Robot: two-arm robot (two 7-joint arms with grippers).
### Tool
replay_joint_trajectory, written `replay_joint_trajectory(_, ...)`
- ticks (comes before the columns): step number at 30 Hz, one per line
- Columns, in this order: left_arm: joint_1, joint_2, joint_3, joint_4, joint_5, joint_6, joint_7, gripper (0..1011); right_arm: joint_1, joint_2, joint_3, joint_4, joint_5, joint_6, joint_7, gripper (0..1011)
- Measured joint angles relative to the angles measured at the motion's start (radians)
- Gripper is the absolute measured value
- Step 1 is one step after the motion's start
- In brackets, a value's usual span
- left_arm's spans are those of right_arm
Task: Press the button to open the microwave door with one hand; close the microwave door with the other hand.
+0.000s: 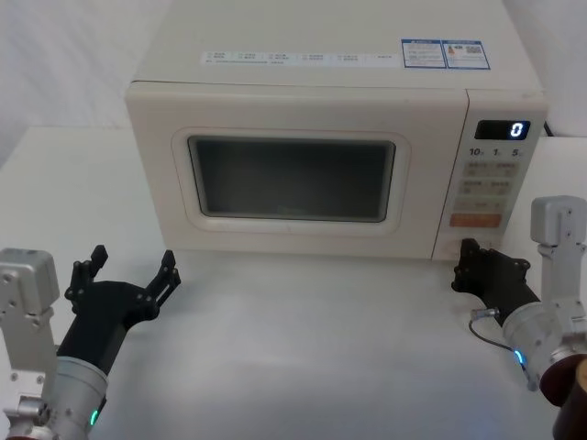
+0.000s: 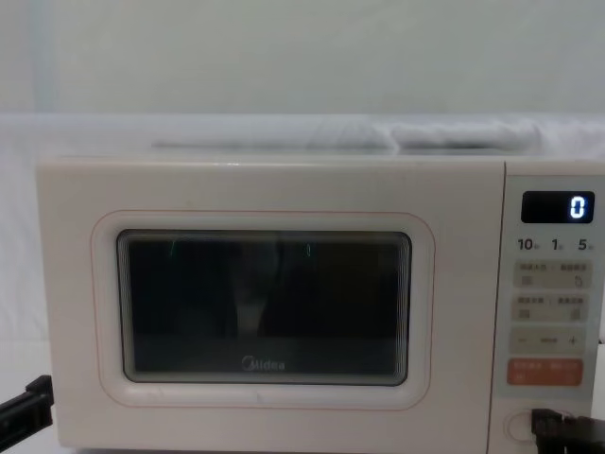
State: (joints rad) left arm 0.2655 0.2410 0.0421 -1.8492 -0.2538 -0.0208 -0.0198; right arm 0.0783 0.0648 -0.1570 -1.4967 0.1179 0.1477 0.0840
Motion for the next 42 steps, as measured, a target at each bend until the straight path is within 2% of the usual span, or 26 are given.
replay_joint_trajectory(24,0.0,0.0,0.0,0.0,0.0,0.0,0.0,1001,0.015,-0.016,0.011,0.031,-0.016,-0.002,0.004,0)
replay_joint_trajectory(42,0.0,0.0,0.0,0.0,0.0,0.0,0.0,1001,0.041,-0.04,0.016,0.072,-0.027,-0.024,-0.005,0)
